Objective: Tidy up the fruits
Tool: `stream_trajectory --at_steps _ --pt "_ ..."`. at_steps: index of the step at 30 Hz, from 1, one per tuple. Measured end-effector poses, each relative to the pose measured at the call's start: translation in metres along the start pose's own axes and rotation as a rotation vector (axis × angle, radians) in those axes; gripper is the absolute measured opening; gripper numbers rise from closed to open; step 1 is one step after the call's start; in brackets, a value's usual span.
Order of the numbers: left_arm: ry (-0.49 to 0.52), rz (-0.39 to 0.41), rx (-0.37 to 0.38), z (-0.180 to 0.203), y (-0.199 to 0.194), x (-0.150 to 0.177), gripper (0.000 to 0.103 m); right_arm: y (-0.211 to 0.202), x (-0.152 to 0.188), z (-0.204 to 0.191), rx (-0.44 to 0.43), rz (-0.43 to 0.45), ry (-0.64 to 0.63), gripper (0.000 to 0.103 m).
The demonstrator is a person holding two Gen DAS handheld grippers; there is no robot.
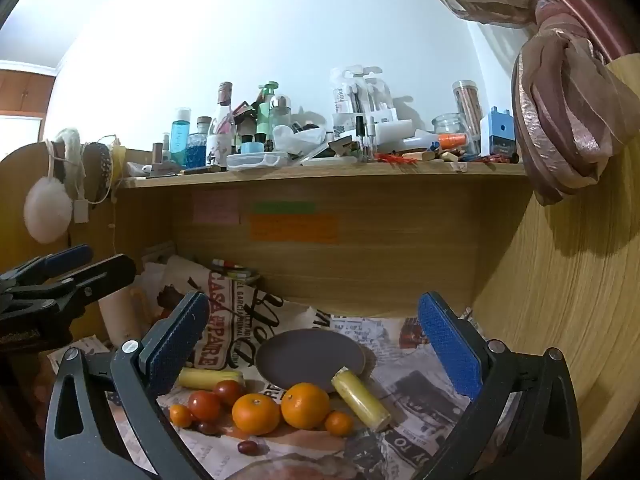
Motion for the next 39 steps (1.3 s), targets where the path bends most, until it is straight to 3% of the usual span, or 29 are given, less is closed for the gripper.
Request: stream_trajectory --at_steps 39 --pt "0.018 -0.026 0.000 0.001 0.013 0.007 0.103 0.002 0.000 -0.005 -0.010 -0.006 0.014 0.103"
Point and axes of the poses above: each gripper's, at about its wrist camera, not at the fingertips, and y roughly the way its jaws point, z to its right, x to its underside, the point moved 10 cm from there along y, roughly the way its jaws point, and after that the axes turned 8 degrees about -x, right-handed, at the moved point
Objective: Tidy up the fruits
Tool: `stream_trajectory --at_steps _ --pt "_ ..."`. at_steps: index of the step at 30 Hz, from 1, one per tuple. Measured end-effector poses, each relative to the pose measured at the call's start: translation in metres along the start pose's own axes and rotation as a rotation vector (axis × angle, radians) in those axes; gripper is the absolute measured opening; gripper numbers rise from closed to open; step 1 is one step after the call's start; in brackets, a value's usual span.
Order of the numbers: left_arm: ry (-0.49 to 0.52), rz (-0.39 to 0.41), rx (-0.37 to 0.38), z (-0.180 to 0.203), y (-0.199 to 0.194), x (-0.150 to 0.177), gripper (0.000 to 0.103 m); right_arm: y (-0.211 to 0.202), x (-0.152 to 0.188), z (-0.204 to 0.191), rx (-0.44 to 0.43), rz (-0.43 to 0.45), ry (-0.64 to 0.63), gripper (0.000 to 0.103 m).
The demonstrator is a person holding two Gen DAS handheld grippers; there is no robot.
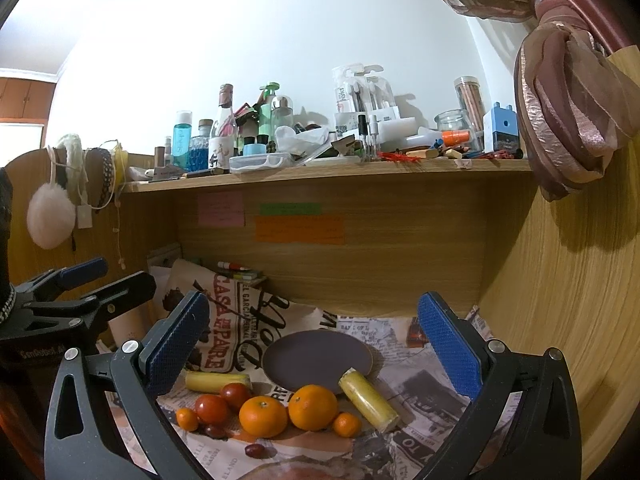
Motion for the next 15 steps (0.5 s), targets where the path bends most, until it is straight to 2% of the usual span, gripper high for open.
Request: stream_trajectory --at_steps 15 --pt "-0.002 -0.006 0.003 0.0011 0.0008 0.0022 0.103 -0.0006 0.0011 0.0012 0.007 -0.002 -0.004 0.103"
Point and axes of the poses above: each gripper's, at about its wrist camera, not at the fingertips, and y roughly the way its jaws point, z to its right, x to its underside, the point moved 10 cm from there along y, roughly the way its jaws point, and after that the axes turned 8 degrees about -x, right-handed, at the moved point
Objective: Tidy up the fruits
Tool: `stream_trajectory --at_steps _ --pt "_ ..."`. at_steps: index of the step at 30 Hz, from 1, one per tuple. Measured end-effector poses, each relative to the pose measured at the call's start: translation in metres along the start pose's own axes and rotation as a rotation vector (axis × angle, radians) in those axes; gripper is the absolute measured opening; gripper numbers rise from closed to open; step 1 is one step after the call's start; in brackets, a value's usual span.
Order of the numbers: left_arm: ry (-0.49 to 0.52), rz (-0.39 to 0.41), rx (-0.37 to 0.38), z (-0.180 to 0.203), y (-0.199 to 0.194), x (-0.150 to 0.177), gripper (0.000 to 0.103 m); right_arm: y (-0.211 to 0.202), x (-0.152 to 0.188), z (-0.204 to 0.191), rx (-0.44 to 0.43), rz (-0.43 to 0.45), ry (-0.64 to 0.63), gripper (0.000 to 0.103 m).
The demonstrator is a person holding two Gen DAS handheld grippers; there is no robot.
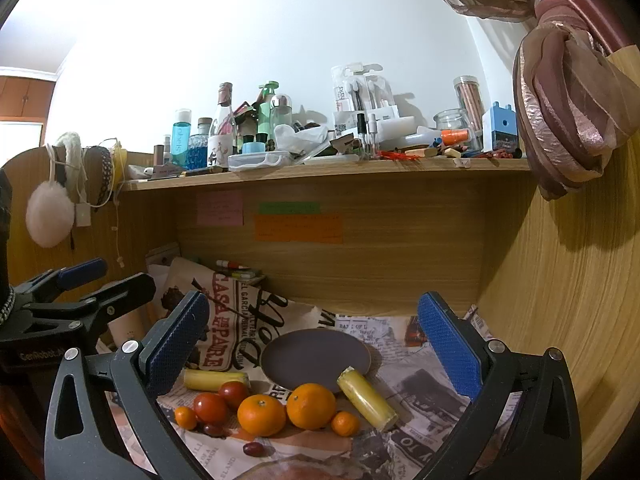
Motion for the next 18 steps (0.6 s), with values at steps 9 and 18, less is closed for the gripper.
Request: stream_trajectory --at_steps 9,18 --pt "0.004 -0.004 0.000 0.0014 0.0009 0.0046 0.103 0.0008 0.0025 0.0027 -0.001 -0.007 0.014 0.103" --pt "0.006 -0.010 0.000 0.0029 0.0030 0.0064 0.103 0.0016 0.0044 0.0063 0.001 -0.013 0.024 0.103"
Point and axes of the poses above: each gripper's, at about its wrist camera, not at the fingertips, and y roughly the way its jaws point, z to its right, x to its underside, the point moved 10 cm from there along y, roughly the way its jaws point, and after that the axes turned 8 degrees about -x, right-handed, at the moved point
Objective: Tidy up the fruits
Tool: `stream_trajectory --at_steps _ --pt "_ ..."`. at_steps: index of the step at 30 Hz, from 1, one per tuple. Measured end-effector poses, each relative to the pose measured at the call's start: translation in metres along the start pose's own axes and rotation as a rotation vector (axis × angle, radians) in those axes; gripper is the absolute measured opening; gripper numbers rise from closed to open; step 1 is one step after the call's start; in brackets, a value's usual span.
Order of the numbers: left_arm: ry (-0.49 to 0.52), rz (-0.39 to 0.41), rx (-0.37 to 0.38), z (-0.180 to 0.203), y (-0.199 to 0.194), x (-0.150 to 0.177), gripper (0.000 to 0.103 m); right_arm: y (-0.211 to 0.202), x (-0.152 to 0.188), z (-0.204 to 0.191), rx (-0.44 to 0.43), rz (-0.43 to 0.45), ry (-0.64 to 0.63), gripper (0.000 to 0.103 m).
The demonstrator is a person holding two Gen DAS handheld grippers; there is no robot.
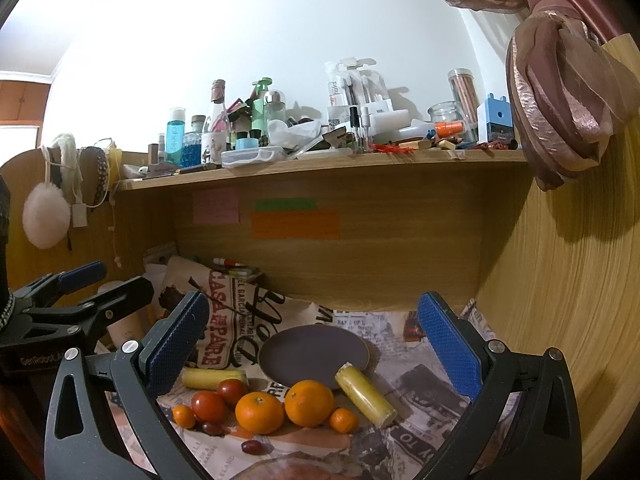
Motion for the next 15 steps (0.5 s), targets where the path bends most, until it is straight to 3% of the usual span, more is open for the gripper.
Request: stream_trajectory --at_steps 15 --pt "-0.001 -0.009 0.008 0.0037 0.0036 0.0025 0.103 0.0017 0.0021 0.0039 0.006 -0.005 -0.004 0.103"
Point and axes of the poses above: each gripper's, at about its wrist camera, not at the fingertips, and y roughly the way its jaws point, z to its right, x to its underside, the point moved 10 cm from there along y, roughly the way its jaws point, and after that the axes turned 8 degrees about -x, right-handed, at the moved point
